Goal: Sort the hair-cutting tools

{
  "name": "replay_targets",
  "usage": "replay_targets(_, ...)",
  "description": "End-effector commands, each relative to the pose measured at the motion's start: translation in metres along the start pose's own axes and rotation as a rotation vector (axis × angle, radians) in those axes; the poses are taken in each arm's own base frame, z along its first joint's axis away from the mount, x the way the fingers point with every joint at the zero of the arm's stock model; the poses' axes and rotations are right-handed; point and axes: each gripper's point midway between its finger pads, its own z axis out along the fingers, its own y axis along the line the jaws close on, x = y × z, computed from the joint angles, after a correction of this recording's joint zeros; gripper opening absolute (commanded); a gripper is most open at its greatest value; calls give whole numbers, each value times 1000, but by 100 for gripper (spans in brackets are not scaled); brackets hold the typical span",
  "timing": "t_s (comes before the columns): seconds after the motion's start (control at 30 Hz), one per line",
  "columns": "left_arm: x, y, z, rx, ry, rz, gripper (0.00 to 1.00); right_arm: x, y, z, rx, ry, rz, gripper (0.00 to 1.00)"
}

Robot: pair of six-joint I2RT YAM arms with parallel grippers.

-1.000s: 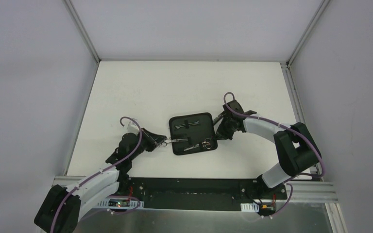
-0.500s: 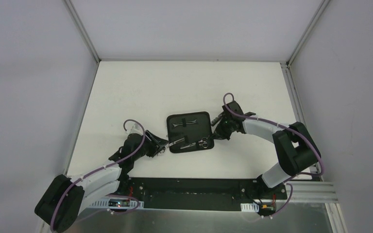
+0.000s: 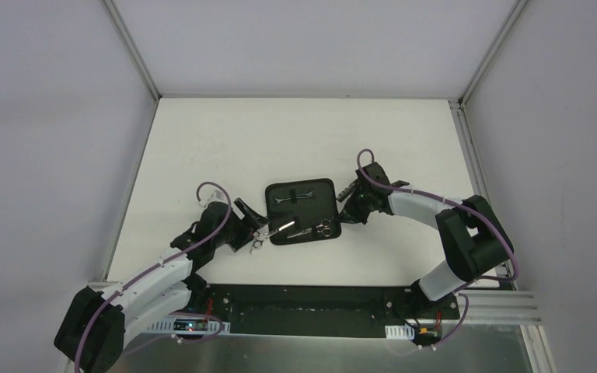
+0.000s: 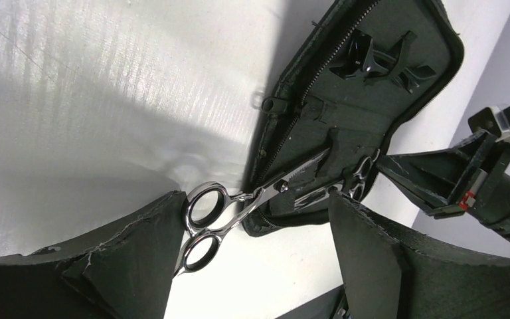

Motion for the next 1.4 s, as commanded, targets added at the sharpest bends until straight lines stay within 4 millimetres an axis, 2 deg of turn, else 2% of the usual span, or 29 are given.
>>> replay_targets(0.0, 1, 15, 0, -122, 22, 52, 81, 5, -2, 2, 5, 8, 4, 0)
replay_targets(0.33, -2, -2, 11, -169, 78, 132, 77, 3, -4, 1, 21, -3, -23, 0)
replay_targets(0.63, -1, -20, 34, -214, 167, 246, 77, 4, 0, 0, 39, -7, -71, 0)
replay_targets(0.87, 10, -45, 51, -208, 213, 306, 79, 9, 3, 0, 42, -6, -97, 0)
replay_targets(1.0, 29, -61, 57, -198, 245, 325, 80, 11, 5, 1, 36, -8, -96, 0)
replay_targets(1.17, 36, -93, 61, -144, 231, 382, 84, 14, 9, 2, 29, -11, -93, 0)
replay_targets(1.37, 44, -121, 63, -108, 215, 508, 84, 20, 11, 7, 32, 3, -93, 0)
